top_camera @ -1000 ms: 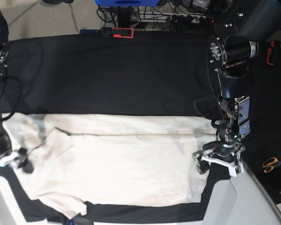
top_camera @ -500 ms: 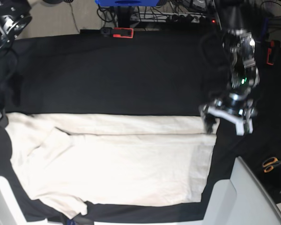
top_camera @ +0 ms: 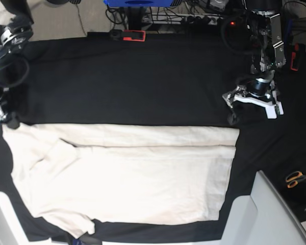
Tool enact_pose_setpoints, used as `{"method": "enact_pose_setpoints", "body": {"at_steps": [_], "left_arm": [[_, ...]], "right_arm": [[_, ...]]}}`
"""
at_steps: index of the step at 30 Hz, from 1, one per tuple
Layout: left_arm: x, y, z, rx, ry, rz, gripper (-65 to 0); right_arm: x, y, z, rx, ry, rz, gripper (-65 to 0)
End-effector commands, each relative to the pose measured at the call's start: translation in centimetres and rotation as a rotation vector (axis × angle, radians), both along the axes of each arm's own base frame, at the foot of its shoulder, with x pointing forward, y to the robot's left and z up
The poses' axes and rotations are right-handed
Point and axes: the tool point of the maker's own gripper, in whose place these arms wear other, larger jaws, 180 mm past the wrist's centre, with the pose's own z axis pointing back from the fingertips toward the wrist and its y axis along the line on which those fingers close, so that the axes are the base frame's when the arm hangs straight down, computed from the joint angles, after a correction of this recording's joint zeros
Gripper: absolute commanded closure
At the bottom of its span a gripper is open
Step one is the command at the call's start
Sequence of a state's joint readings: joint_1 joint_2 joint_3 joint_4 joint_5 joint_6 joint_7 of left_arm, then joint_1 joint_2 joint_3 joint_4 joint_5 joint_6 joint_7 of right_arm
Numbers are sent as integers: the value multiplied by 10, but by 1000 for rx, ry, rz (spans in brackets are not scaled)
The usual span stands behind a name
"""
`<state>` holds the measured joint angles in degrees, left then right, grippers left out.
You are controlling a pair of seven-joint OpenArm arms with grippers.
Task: Fold the T-shirt properly
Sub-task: 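Open both grippers to release the folded edge and raise the left gripper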
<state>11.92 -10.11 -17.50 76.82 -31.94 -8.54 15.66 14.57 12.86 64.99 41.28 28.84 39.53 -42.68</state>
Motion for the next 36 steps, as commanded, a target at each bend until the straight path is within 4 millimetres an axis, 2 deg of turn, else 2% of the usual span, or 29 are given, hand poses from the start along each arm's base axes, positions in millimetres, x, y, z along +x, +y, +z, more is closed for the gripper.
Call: {"method": "enact_pose_setpoints", "body": {"at_steps": [1,4,10,15,20,27,30,36], "left_arm": [[5,2,8,7,-31,-5,-650],[2,2,4,9,-19,-7,-650],[-2,5,4,25,-12,-11,-650],[-2,8,5,27,-15,-5,-650],[-1,8,5,27,-17,-4,-650],[1,9,7,28,-23,-3,-650],[3,9,9,28,-28,-3,-650],[4,9,9,28,-29,-3,-650]], "right_arm": [[11,-14,13,-17,-44,-22,-398],[16,-19,8,21,-53,-57,-398],[34,-25,11,80,-90,-110,-398],[46,-34,20,66,-137,-154,-398],[39,-38,6,96,-58,-225,-398],[31,-40,0,102,-37,-246,-395],[25,-50,-7,107,11,-308,-383],[34,-52,-2,95,-8,-329,-378]]}}
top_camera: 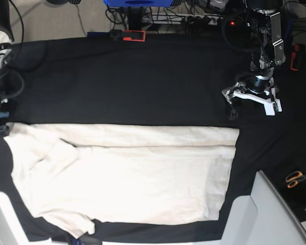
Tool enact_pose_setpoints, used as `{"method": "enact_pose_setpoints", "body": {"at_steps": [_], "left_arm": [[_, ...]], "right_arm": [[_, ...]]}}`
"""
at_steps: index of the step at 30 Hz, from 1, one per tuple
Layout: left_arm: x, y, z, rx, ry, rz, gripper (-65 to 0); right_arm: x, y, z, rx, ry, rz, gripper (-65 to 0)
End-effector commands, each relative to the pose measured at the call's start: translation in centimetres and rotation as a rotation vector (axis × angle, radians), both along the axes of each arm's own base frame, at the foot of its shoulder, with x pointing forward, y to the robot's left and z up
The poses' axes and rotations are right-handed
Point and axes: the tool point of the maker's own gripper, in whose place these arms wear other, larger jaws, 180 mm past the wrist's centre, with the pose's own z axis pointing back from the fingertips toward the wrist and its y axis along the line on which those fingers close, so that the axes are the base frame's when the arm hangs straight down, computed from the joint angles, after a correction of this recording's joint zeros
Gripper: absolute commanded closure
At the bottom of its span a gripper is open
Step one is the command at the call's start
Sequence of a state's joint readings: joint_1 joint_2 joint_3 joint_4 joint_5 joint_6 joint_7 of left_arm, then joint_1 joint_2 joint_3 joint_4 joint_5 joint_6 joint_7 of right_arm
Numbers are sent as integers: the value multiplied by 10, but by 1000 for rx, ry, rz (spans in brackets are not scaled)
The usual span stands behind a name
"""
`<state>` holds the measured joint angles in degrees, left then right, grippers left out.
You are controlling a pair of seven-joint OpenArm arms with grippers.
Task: Fold the T-shirt properly
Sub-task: 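Open both grippers to release the folded edge and raise the left gripper, then lower the left gripper onto the folded shirt edge and grasp it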
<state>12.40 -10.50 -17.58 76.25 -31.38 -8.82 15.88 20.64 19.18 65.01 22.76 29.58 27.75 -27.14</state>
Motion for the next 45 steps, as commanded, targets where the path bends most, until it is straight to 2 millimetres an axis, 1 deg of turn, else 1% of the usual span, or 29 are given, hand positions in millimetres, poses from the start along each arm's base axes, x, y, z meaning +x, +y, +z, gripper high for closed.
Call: {"method": "enact_pose_setpoints", "body": {"at_steps": [1,4,7,12,13,14,18,19,21,23,26,29,33,38,43,45], "left_arm": [[9,6,14,17,-51,3,-650],[9,6,14,17,-51,3,-650],[9,6,14,17,-51,3,-650],[9,6,14,17,-51,3,-650],[9,6,14,17,-51,3,-650],[9,6,14,17,-51,3,-650],[10,6,15,17,-53,3,-650],[10,6,15,17,-53,3,-650],[10,6,14,16,-52,4,-650],[15,10,17,24,-57,2,-650],[17,10,13,20,-50,5,-650],[32,10,18,10,-72,9,-650],[43,8,18,-9,-80,21,-650],[51,8,2,-49,-50,56,-650],[59,8,-7,-73,-34,75,-650],[63,4,-11,-91,-25,83,-650]], "right_arm": [[11,-15,16,-36,-32,-11,-378],[16,-6,14,-22,-38,-5,-377],[21,-4,17,-20,-46,-3,-377],[22,-3,17,-19,-49,-2,-368],[23,-3,17,-19,-48,0,-339],[23,-1,17,-24,-43,12,-297],[29,10,16,-57,-18,89,-86],[29,10,15,-59,-17,92,-54],[29,11,15,-58,-16,94,-30],[29,11,15,-58,-16,94,-9],[29,11,15,-58,-16,94,-2],[29,11,15,-58,-15,95,-2],[27,11,13,-58,-11,95,-2],[26,11,14,-62,-12,100,-2],[26,11,14,-63,-13,101,-2],[26,11,14,-63,-13,101,-2]]}}
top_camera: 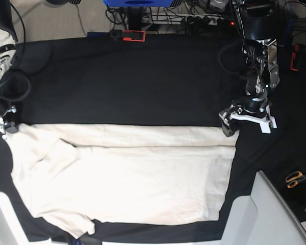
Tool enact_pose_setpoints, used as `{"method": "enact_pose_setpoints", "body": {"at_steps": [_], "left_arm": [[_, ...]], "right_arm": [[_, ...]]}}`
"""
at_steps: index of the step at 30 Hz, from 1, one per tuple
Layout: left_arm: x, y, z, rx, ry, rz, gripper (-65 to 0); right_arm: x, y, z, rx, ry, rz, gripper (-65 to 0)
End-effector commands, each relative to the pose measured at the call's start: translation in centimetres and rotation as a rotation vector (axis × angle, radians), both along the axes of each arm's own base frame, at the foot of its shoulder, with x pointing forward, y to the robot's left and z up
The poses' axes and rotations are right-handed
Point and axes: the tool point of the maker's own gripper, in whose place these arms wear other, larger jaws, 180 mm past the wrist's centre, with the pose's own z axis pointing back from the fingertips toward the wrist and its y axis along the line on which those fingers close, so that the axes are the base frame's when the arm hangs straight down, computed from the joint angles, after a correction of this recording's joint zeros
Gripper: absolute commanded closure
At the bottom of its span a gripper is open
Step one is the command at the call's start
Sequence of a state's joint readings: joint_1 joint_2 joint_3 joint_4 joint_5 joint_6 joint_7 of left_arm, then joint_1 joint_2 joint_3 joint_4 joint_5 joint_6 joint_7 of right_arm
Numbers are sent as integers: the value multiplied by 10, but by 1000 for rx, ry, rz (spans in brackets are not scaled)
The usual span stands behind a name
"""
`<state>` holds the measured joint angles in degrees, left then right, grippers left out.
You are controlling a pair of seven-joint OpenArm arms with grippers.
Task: Fold the T-shirt properly
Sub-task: 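Lower the left gripper onto the folded shirt edge and grasp it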
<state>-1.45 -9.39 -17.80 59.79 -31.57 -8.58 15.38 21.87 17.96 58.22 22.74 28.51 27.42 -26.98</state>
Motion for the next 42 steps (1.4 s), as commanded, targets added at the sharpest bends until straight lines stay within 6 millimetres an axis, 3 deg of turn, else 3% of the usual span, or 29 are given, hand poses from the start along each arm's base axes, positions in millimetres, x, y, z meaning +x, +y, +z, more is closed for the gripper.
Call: {"method": "enact_pose_setpoints", "body": {"at_steps": [1,12,25,27,30,33,39,42], "left_arm": [[12,2,11,-3,-44,8,-650],[35,-24,-4,-93,-18,26,-650],[36,-38,-10,-125,-8,25,-650],[36,-40,-11,-128,-8,25,-592],[37,-40,-11,-129,-8,25,-449],[36,-39,-11,-129,-7,28,-374],[36,-39,-11,-130,-6,31,-354],[35,-25,-14,-162,-8,104,-354]], "right_arm": [[11,-16,17,-31,-49,-16,-2],[11,-16,17,-31,-49,-16,0],[11,-20,19,-37,-49,-18,0],[11,-20,19,-37,-49,-18,0],[11,-20,19,-39,-48,-17,0],[10,-20,18,-39,-47,-17,0],[9,-20,18,-39,-45,-17,0],[4,-20,14,-39,-35,-17,0]]}}
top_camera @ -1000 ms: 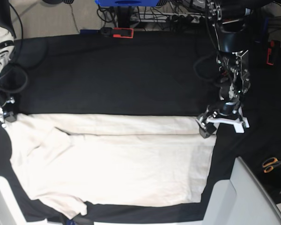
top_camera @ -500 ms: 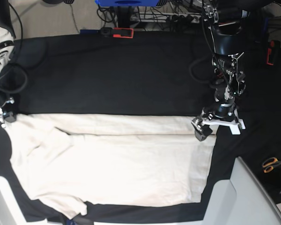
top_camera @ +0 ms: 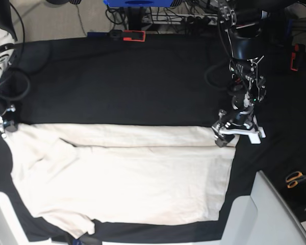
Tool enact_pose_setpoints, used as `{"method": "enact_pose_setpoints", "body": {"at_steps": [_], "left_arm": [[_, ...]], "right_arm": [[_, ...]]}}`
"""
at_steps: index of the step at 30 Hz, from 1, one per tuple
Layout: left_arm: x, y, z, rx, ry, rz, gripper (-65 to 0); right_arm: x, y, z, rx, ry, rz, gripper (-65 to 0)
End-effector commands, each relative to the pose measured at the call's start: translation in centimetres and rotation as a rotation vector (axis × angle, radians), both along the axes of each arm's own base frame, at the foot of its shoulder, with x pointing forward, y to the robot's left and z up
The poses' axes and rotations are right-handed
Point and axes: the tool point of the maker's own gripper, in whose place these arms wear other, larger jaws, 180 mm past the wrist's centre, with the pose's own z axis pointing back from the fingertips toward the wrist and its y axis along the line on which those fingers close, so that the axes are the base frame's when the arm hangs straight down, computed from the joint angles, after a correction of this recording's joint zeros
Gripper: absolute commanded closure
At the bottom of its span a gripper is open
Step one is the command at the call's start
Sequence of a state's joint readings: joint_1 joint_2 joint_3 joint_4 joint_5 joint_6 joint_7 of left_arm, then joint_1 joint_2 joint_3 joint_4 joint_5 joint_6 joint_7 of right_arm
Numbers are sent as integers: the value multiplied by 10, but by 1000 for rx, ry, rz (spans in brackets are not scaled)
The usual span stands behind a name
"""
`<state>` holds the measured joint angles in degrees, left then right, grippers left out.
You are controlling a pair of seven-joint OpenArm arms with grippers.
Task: Fold the T-shirt properly
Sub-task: 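Lower the left gripper onto the folded shirt edge and grasp it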
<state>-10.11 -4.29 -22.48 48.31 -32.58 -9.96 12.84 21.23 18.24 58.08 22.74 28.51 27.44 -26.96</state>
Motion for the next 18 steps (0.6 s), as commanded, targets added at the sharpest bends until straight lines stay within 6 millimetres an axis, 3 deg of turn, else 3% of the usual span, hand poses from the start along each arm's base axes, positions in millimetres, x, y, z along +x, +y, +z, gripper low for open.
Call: {"method": "enact_pose_setpoints", "body": {"at_steps": [1,4,16,18], "left_arm": [[-1,5,-6,-20,37,29,-354],[-4,11,-19,-63,74,76,-354],[0,-2,-21,-66,80,43,-349],[-1,-1,-22,-65,83,46,-318]], "right_arm": [[9,-18,16,-33,-45,-17,0],[6,-18,14,-33,-38,-17,0],[6,-18,15,-35,-40,-17,0],[7,-18,15,-35,-41,-17,0]]}}
